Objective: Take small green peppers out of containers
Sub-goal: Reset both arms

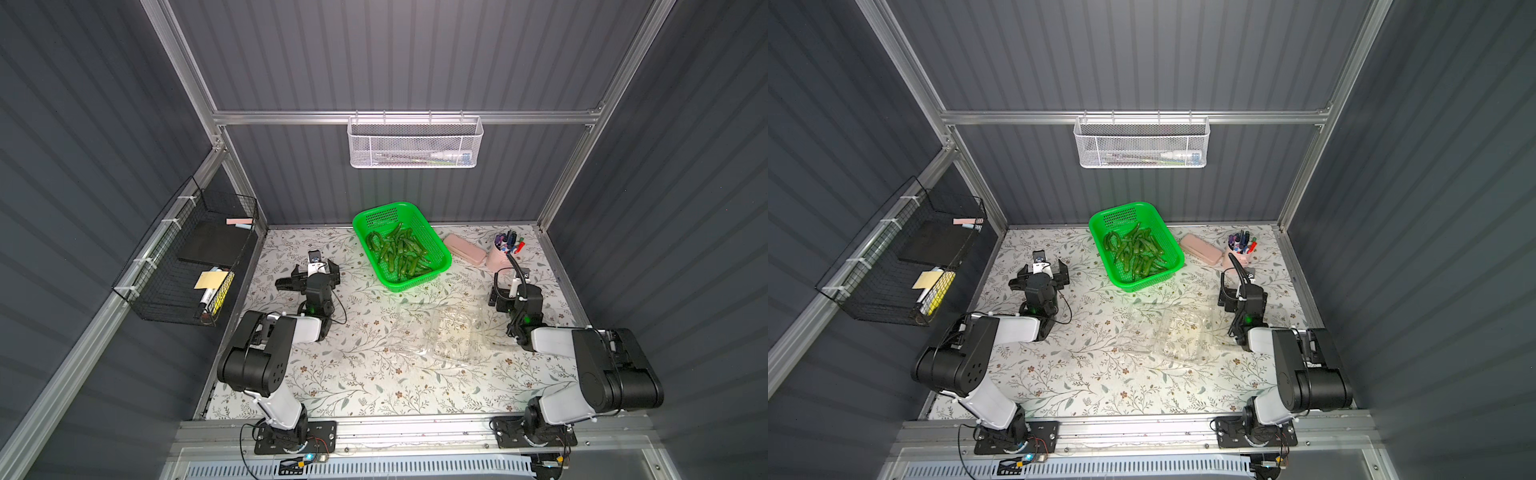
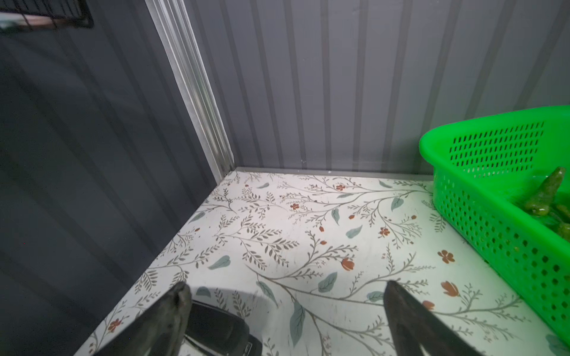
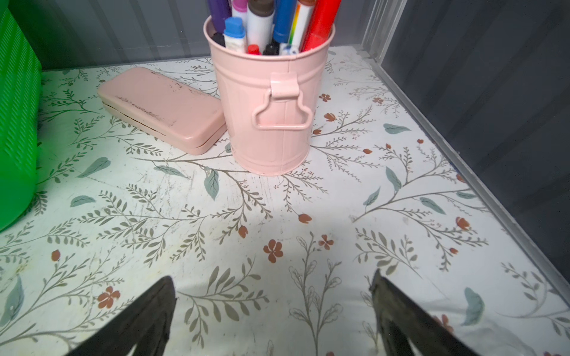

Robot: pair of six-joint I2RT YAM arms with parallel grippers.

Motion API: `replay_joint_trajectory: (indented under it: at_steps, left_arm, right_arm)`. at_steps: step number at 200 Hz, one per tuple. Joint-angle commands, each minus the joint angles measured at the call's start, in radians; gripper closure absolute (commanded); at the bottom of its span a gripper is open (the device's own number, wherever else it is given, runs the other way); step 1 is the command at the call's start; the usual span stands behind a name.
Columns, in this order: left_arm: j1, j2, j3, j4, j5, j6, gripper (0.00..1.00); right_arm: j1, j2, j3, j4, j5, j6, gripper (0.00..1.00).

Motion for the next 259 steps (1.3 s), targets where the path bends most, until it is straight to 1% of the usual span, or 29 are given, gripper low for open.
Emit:
replay_joint_trajectory:
  at_steps: [1,10,25,31,35,38,41,43,47,50,57,62,72,85,98,112,259]
  left_arm:
    - [0.082,-0.009,-0.033,0.051,0.07,-0.075,0.01]
    - [0.099,-0.013,-0.066,0.11,0.095,-0.085,0.01]
    - [0.108,-0.009,-0.097,0.158,0.123,-0.089,0.01]
    - [0.108,0.012,-0.126,0.233,0.115,-0.092,0.01]
    - [0.108,0.03,-0.144,0.317,0.114,-0.069,0.01]
    - [0.109,0.034,-0.151,0.343,0.106,-0.046,0.01]
    - [0.11,0.027,-0.149,0.328,0.109,-0.056,0.01]
    - [0.111,0.021,-0.143,0.281,0.107,-0.085,0.01]
    - [0.111,0.007,-0.128,0.212,0.097,-0.103,0.01]
    - [0.111,0.004,-0.123,0.193,0.096,-0.111,0.01]
    - [0.111,0.023,-0.136,0.265,0.095,-0.094,0.01]
    - [0.111,0.027,-0.136,0.286,0.093,-0.081,0.01]
    - [0.111,0.006,-0.125,0.221,0.084,-0.106,0.01]
    - [0.109,0.022,-0.134,0.275,0.074,-0.089,0.01]
    - [0.109,0.009,-0.129,0.237,0.076,-0.099,0.01]
    - [0.109,0.014,-0.133,0.256,0.072,-0.094,0.01]
    - [0.109,0.013,-0.129,0.244,0.075,-0.096,0.01]
  right_arm:
    - [-0.009,-0.017,0.018,-0.008,-0.022,0.002,0.01]
    - [-0.01,-0.017,0.018,-0.01,-0.026,0.004,0.01]
    - [-0.014,-0.018,0.019,-0.012,-0.038,0.003,0.01]
    - [-0.016,-0.018,0.019,-0.011,-0.04,0.003,0.01]
    - [-0.016,-0.018,0.017,-0.011,-0.043,0.004,0.01]
    - [-0.018,-0.018,0.018,-0.011,-0.044,0.004,0.01]
    - [-0.018,-0.018,0.019,-0.012,-0.045,0.003,0.01]
    - [-0.018,-0.018,0.018,-0.012,-0.045,0.004,0.01]
    - [-0.018,-0.018,0.018,-0.011,-0.046,0.004,0.01]
    - [-0.018,-0.018,0.018,-0.011,-0.046,0.004,0.01]
    - [-0.02,-0.018,0.018,-0.011,-0.048,0.003,0.01]
    - [-0.02,-0.018,0.018,-0.01,-0.048,0.004,0.01]
    - [-0.02,-0.018,0.018,-0.011,-0.05,0.003,0.01]
    - [-0.021,-0.018,0.018,-0.01,-0.051,0.006,0.01]
    - [-0.021,-0.018,0.018,-0.011,-0.054,0.005,0.01]
    - [-0.021,-0.018,0.018,-0.011,-0.055,0.005,0.01]
    - [-0.024,-0.018,0.018,-0.01,-0.06,0.007,0.01]
